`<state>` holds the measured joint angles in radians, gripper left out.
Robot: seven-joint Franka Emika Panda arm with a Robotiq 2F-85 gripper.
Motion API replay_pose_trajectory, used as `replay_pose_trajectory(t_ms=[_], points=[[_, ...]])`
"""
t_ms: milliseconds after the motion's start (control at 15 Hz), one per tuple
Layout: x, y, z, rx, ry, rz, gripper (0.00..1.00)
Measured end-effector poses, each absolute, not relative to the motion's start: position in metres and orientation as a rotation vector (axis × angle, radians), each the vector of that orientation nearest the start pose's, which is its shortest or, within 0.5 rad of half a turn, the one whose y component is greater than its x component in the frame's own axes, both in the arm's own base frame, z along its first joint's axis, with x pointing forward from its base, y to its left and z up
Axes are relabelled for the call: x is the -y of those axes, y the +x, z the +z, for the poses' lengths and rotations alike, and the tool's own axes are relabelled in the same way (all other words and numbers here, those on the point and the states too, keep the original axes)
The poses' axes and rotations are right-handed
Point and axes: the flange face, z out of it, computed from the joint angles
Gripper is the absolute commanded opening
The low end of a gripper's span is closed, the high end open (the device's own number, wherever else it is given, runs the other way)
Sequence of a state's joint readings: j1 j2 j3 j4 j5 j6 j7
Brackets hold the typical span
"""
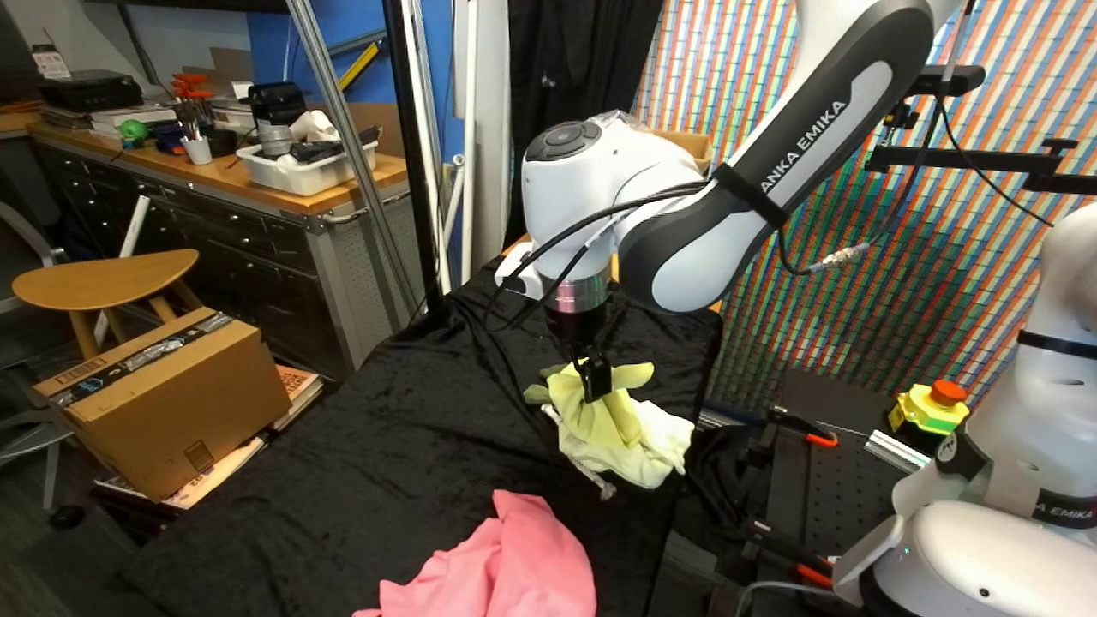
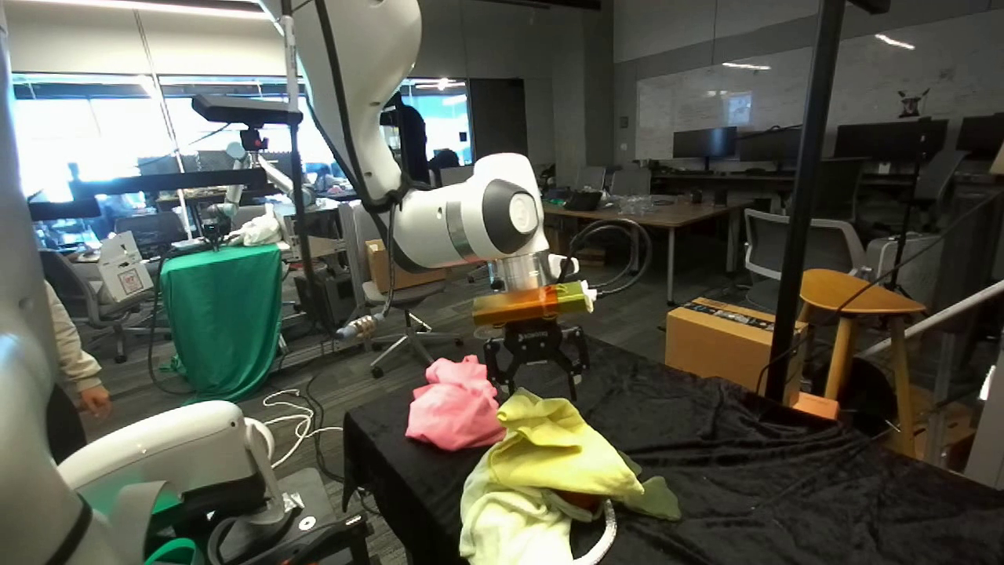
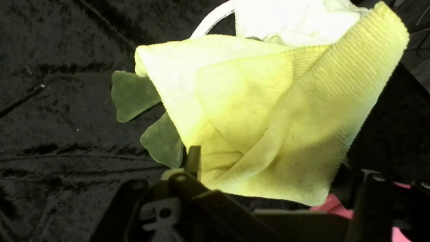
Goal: Put all the items on the table in one place
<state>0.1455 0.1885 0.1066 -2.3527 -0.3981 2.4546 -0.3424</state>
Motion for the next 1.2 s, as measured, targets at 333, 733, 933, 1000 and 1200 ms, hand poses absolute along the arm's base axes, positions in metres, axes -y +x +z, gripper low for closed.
replay_pose_trajectory(t_ms=[333,733,933,1000,1200], points=[[-0.15,0.491,0.255,1.514,-3.025,0.113,0.99],[-0.188,0.49,0.277,1.618,-2.994,0.03,1.0],[-0.212,0.488,0.281,1.691,-2.963,-0.009,1.0],[-0.221,0.487,0.281,1.713,-2.95,-0.017,1.0],[-0.25,0.483,0.27,1.748,-2.896,-0.074,1.0]])
